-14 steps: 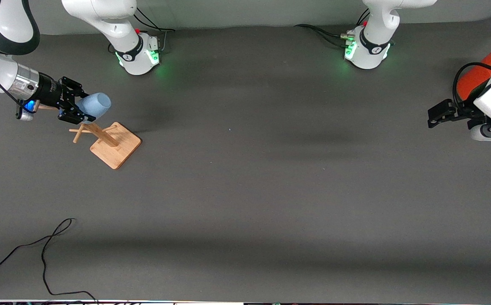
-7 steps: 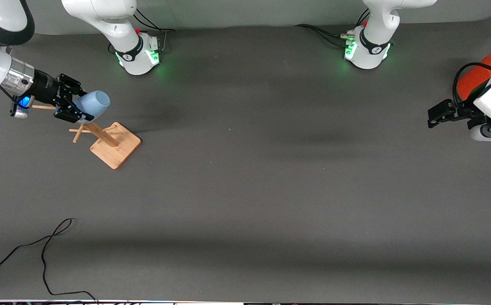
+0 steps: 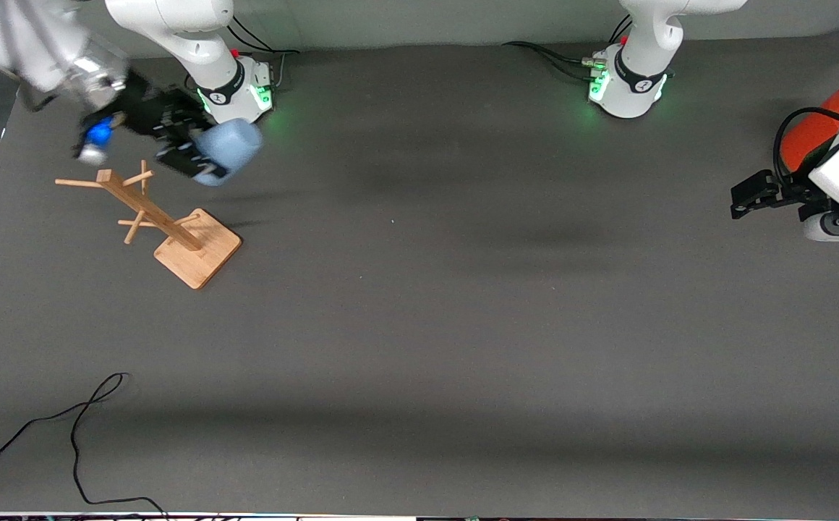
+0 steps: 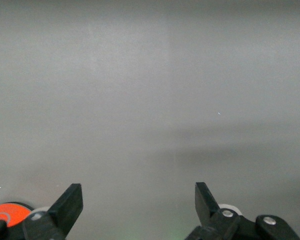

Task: Rotate and upright cup with both arms
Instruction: 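Carry the blue cup to the table middle and lower it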

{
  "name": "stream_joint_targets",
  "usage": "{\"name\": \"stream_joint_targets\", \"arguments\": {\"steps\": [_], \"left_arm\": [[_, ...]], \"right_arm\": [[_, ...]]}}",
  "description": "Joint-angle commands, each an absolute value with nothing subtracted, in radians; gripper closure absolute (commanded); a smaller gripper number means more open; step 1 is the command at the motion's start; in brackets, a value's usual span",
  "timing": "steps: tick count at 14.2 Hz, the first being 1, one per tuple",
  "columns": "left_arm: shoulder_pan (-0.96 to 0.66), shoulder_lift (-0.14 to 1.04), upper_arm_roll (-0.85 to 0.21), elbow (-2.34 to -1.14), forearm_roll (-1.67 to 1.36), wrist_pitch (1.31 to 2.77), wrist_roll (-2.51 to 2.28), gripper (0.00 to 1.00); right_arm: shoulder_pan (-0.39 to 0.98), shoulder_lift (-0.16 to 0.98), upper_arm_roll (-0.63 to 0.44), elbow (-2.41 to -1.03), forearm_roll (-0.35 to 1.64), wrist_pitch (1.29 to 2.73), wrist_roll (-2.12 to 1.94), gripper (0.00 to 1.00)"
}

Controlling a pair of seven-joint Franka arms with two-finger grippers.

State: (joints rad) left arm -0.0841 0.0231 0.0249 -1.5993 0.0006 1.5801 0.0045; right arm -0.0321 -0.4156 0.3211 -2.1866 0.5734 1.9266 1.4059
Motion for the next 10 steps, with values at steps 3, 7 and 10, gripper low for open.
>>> {"name": "stream_joint_targets", "arguments": {"steps": [3,7,10], "left_arm": [[-0.086,0.029,0.026,-1.578,0.012,1.574,0.017,0.00],[-0.086,0.029,0.026,-1.578,0.012,1.574,0.017,0.00],[-0.086,0.029,0.026,-1.578,0.012,1.574,0.017,0.00]], "right_arm": [[-0.046,-0.241,0.691,-2.167,0.494,2.205,1.624,0.48],[-0.031,0.038,0.865,-2.168,0.167,2.414,1.908,0.48],[0.021,0.234,0.891,-2.149,-0.154,2.486,2.183,0.48]]}}
